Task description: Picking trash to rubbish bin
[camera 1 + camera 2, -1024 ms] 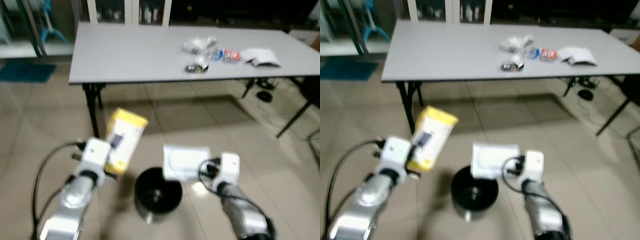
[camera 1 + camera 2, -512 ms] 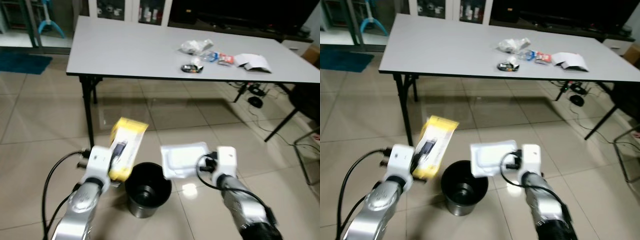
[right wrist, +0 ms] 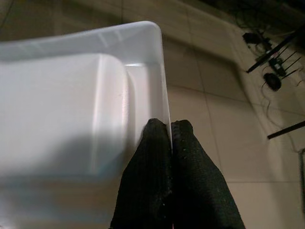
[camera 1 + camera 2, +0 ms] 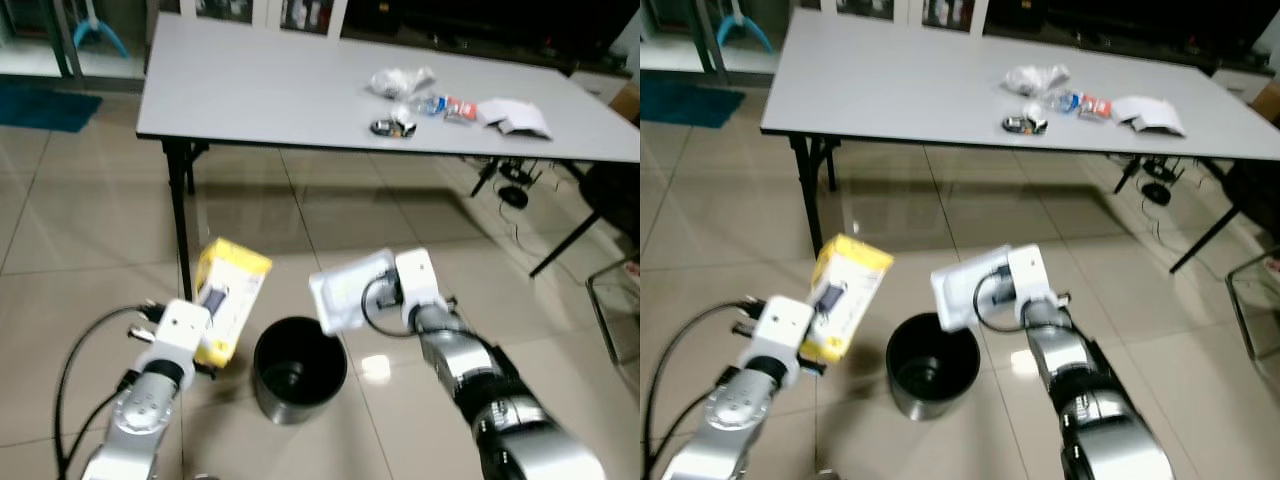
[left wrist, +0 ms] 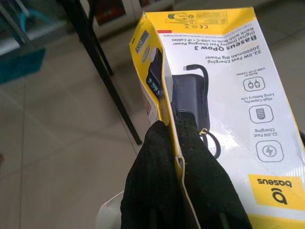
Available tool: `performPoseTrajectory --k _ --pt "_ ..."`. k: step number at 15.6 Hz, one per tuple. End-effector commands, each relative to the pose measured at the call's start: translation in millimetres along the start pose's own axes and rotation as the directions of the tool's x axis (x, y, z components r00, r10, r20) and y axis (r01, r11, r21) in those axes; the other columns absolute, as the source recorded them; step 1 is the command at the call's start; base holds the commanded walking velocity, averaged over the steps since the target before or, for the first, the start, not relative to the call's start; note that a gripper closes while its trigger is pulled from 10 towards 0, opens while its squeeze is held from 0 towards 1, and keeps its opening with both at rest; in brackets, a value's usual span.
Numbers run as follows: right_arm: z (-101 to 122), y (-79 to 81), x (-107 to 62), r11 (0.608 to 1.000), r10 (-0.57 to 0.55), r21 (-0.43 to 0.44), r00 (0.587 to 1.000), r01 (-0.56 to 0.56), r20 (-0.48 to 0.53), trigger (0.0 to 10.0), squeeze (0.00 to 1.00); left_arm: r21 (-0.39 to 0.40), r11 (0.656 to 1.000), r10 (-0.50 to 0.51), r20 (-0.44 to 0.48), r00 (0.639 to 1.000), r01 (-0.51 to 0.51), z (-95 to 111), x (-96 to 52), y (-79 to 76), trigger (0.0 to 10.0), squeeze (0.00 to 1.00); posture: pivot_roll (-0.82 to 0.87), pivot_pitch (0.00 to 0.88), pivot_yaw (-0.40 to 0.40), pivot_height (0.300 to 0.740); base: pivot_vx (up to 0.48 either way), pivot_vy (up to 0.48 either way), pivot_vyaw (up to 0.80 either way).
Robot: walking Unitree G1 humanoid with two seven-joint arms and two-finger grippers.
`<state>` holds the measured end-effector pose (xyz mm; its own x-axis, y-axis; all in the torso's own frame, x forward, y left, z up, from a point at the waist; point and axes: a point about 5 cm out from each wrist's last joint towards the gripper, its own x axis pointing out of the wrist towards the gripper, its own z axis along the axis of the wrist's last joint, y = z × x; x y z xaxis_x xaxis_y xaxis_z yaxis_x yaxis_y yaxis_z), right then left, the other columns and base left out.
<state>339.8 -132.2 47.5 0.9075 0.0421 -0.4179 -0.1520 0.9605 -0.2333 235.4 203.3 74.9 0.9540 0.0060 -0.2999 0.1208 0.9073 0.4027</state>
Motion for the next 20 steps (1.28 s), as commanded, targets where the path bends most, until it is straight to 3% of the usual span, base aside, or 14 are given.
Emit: performPoseTrajectory --k 1,3,5,12,17,20 --pt "0.3 -11.0 1.2 0.999 -0.042 0.017 0.999 0.042 0.002 10.0 0.0 0.005 1.0 -0.016 0.023 1.0 0.016 7.8 -3.8 1.3 10.0 0.0 0.09 0.095 -0.19 0.74 0.0 0.0 0.0" --pt "10.0 -12.0 3.9 0.999 -0.047 0.008 0.998 0.046 0.033 10.0 0.0 0.021 1.0 -0.023 0.05 0.999 0.022 16.6 -8.4 8.0 10.0 0.0 0.11 0.126 -0.178 0.74 0.0 0.0 0.0" --pt "26.2 -17.2 7.9 0.995 -0.076 -0.061 0.994 0.081 0.083 10.0 0.0 0.063 0.992 -0.116 0.106 0.988 0.109 33.1 -17.0 11.1 10.0 0.0 0.12 0.152 -0.168 0.74 0.0 0.0 0.0" --pt "55.6 -30.7 10.7 0.965 -0.137 -0.195 0.972 0.175 0.192 10.0 0.0 0.091 0.985 -0.151 0.065 0.986 0.145 30.6 -29.3 8.8 10.0 0.0 0.11 0.181 -0.166 0.74 0.0 0.0 0.0" --pt "74.8 -29.3 10.2 0.968 -0.153 -0.151 0.947 0.202 0.282 10.0 0.0 0.08 0.989 -0.132 0.07 0.989 0.126 34.4 -29.5 10.3 10.0 0.0 0.12 0.178 -0.175 0.74 0.0 0.0 0.0" --pt "63.2 -27.0 11.1 0.982 -0.15 -0.077 0.966 0.17 0.211 10.0 0.0 0.001 0.994 -0.114 0.063 0.992 0.114 31.4 -29.7 8.1 10.0 0.0 0.11 0.173 -0.178 0.74 0.0 0.0 0.0"
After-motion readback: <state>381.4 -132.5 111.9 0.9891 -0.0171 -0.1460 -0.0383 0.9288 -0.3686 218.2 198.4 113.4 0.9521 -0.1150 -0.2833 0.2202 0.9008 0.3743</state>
